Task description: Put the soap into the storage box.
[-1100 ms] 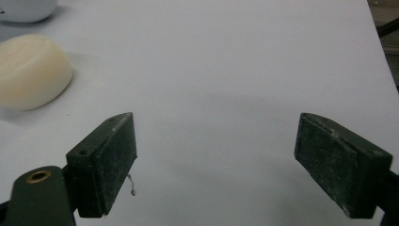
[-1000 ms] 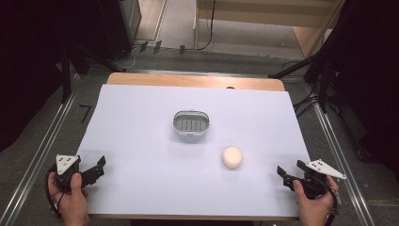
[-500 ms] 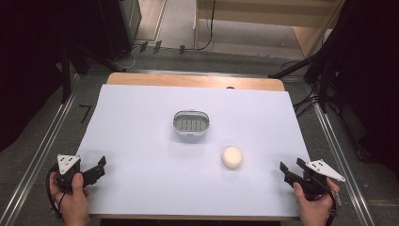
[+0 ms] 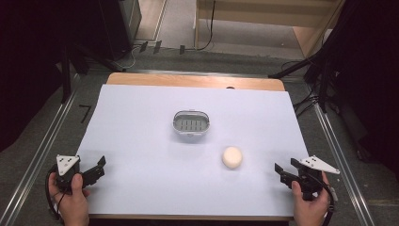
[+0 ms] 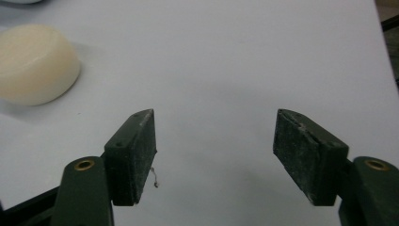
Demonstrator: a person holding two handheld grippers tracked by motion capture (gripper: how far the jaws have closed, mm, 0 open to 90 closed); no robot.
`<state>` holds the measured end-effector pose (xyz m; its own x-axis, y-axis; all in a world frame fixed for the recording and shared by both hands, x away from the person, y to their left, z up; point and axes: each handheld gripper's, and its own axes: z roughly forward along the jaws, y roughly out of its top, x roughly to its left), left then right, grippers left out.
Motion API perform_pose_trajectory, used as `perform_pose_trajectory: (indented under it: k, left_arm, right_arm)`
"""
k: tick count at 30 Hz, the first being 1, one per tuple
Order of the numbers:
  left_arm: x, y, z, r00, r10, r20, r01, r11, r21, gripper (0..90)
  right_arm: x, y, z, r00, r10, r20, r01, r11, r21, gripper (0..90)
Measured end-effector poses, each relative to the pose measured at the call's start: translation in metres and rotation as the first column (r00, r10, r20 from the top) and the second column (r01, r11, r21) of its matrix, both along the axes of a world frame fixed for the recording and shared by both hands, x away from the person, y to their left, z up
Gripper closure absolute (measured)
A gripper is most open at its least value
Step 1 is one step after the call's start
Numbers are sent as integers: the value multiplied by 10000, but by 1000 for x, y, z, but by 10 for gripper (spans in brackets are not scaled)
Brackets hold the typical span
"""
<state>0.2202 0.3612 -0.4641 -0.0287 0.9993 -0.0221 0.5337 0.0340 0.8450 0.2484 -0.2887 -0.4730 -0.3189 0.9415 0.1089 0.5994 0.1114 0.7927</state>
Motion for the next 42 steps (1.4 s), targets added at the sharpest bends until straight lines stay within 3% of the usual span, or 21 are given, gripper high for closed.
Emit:
perform_pose_trajectory:
  k: [2, 4, 6, 7, 8, 11, 15, 19, 21, 23, 24, 27, 29, 31, 37, 38, 40, 42]
  left_arm:
    - [0, -1, 0, 10000, 6, -55, -6, 9999, 121, 142]
    - [1, -2, 0, 9999, -11, -148, 14, 9998, 180, 141]
    - [2, -2, 0, 9998, -7, -178, 11, 9998, 198, 140]
    - [2, -3, 0, 9998, 0, -201, 5, 9997, 235, 140]
    - [2, -3, 0, 9998, -1, -217, 7, 9995, 303, 139]
    - [3, -5, -1, 9996, -41, -270, 53, 9989, 460, 139]
    - [3, -6, -1, 9996, -96, -263, 111, 9983, 566, 140]
    - [3, -5, -1, 9992, -228, -318, 242, 9988, 433, 142]
    - [3, -5, -1, 9994, -223, -268, 235, 9987, 455, 143]
    - [3, -6, -1, 9993, -210, -299, 225, 9985, 506, 143]
    - [3, -6, -1, 9992, -233, -312, 250, 9981, 555, 143]
    - [3, -7, -1, 9990, -267, -369, 289, 9976, 623, 143]
    - [4, -8, -1, 9989, -284, -384, 310, 9971, 697, 143]
    - [4, -8, -1, 9988, -321, -379, 348, 9968, 721, 143]
    - [3, -8, -1, 9989, -334, -339, 359, 9966, 744, 143]
    - [3, -9, -1, 9986, -385, -371, 413, 9962, 772, 143]
    - [3, -9, -1, 9984, -400, -396, 431, 9958, 809, 143]
    - [4, -10, -2, 9983, -452, -367, 483, 9950, 877, 143]
  right_arm:
    - [0, 0, 0, 9999, 149, -28, -149, 9998, 121, 304]
    - [2, 0, 4, 9978, 557, -352, -550, 9983, 210, 253]
    - [4, 3, 8, 9966, 496, -665, -521, 9979, -376, 202]
    - [4, 3, 8, 9966, 496, -665, -521, 9979, -376, 202]
    - [6, 5, 12, 9938, 591, -938, -655, 9956, -669, 190]
    - [8, 7, 14, 9878, 886, -1278, -974, 9932, -642, 173]
    - [13, 13, 16, 9669, 1493, -2071, -1732, 9795, -1025, 143]
    - [15, 12, 21, 9555, 1830, -2313, -2041, 9764, -705, 151]
    - [16, 12, 22, 9512, 1909, -2423, -2162, 9729, -822, 151]
    - [19, 12, 27, 9371, 2096, -2789, -2428, 9659, -896, 151]
    - [19, 12, 27, 9371, 2096, -2789, -2428, 9659, -896, 151]
    - [22, 11, 30, 9251, 2254, -3057, -2625, 9611, -857, 158]
    - [23, 12, 32, 9147, 2506, -3170, -2932, 9514, -940, 159]
    - [27, 15, 33, 8945, 2758, -3520, -3317, 9371, -1086, 166]
    - [34, 20, 37, 8854, 2879, -3649, -3531, 9272, -1250, 168]
    - [37, 24, 39, 8794, 2929, -3753, -3613, 9240, -1254, 168]
    - [38, 26, 40, 8763, 2938, -3819, -3646, 9225, -1269, 168]
    - [42, 31, 40, 8617, 3069, -4040, -3926, 9078, -1478, 168]
